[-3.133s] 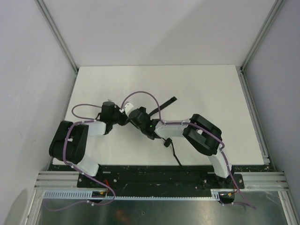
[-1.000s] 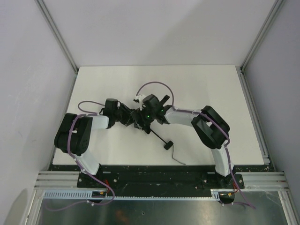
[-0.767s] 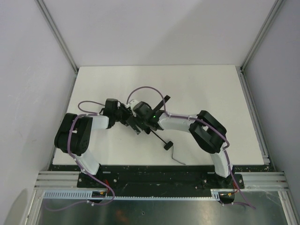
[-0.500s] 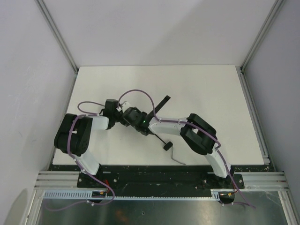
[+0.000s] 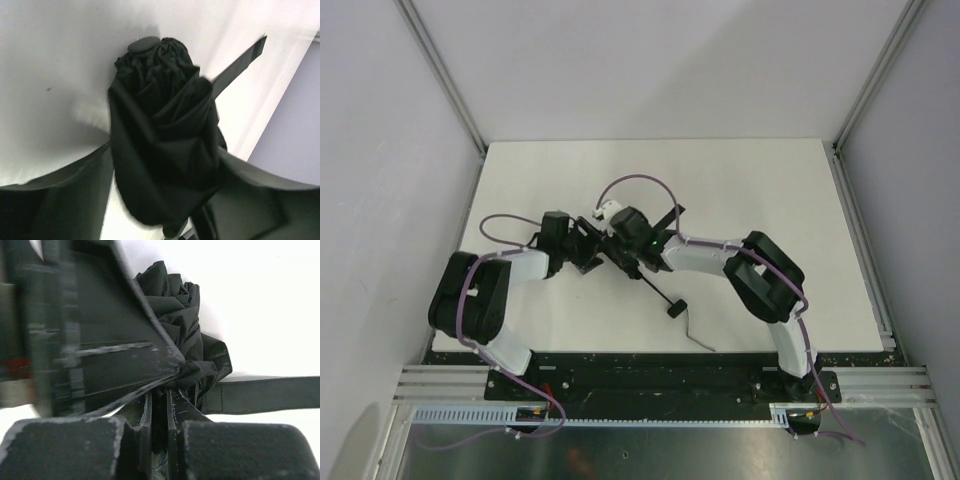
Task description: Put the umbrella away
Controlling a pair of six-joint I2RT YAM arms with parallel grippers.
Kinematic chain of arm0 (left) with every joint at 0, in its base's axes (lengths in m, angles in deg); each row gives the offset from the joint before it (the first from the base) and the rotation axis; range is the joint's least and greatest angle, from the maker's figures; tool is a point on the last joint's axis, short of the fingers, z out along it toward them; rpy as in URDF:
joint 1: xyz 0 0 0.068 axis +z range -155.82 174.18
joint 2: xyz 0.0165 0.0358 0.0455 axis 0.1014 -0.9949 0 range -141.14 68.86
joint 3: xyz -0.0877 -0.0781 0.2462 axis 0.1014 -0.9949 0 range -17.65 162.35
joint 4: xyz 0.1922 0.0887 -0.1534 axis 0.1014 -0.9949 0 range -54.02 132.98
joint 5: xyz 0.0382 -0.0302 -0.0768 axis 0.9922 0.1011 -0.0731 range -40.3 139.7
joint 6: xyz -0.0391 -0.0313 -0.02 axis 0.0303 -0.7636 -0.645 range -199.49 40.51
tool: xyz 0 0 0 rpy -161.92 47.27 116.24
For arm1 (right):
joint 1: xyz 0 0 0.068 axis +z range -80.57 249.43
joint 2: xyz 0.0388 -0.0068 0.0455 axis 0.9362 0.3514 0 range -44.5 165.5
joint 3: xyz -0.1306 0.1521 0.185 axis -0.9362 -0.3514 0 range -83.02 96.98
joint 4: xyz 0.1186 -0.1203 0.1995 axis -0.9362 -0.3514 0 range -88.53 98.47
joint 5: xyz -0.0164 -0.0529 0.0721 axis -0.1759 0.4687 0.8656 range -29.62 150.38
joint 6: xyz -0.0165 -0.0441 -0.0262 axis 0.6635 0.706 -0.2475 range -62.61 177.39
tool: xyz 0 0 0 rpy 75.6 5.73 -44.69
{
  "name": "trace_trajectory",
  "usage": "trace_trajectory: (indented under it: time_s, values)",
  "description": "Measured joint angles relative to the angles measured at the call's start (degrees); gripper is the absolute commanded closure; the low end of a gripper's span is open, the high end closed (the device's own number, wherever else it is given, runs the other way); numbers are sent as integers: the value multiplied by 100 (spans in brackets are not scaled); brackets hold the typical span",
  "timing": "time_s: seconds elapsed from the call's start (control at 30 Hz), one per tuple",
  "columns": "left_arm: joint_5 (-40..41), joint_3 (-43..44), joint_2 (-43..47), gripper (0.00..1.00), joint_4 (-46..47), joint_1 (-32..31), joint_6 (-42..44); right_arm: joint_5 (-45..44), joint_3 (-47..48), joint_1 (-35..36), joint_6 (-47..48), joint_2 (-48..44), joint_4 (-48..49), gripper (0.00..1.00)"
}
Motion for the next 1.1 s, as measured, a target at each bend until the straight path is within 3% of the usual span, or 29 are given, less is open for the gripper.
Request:
trace_trajectory:
  time_s: [0.07, 0.13, 0.37, 0.63, 0.73, 0.83, 1.0, 1.1]
  values:
    - [42, -92, 234, 5, -140, 63, 98, 654, -63, -258, -131, -20, 146, 100]
    - [79, -181, 540, 2, -304, 151, 205, 1392, -133, -516, -302, -15, 339, 100]
    - [57, -221, 1027, 1, -487, 269, 407, 3425, -330, -1211, -1027, 195, 1032, 100]
    - [-85, -39, 358, 3, -487, 127, 343, 4996, -588, -1558, -1867, 483, 1788, 100]
    - [-46, 118, 168, 12, -415, -37, 306, 5302, -612, -1637, -2044, 577, 1952, 100]
    - [-42, 144, 11, 35, -323, -103, 181, 5486, -627, -1731, -2142, 623, 2033, 99]
    - [-197, 168, -271, 69, -76, -114, -70, 5602, -667, -1823, -2166, 605, 2011, 90]
    - [-267, 168, -319, 84, -4, -133, -155, 5545, -708, -1814, -2159, 511, 1869, 79]
